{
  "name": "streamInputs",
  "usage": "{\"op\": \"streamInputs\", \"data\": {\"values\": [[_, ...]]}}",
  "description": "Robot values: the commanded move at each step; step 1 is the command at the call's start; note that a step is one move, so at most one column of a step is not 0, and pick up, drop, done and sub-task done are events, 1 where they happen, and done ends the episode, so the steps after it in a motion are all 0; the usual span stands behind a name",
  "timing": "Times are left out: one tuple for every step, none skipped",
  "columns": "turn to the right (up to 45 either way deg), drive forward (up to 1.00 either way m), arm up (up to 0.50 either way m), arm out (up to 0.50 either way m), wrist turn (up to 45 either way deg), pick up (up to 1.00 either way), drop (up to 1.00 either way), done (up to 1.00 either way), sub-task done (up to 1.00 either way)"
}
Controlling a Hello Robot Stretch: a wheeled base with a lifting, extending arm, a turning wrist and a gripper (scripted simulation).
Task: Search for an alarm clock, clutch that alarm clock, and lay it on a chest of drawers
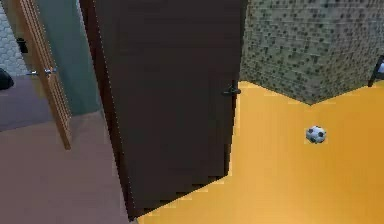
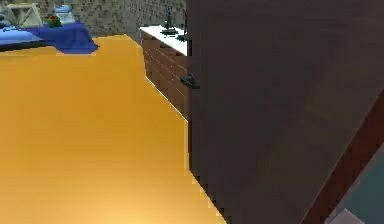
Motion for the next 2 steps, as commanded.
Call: {"op": "streamInputs", "data": {"values": [[-45.0, 0.00, 0.00, 0.00, 0.0, 0.00, 0.00, 0.00, 0.00], [-3.0, 0.00, 0.00, 0.00, 0.0, 0.00, 0.00, 0.00, 0.00]]}}
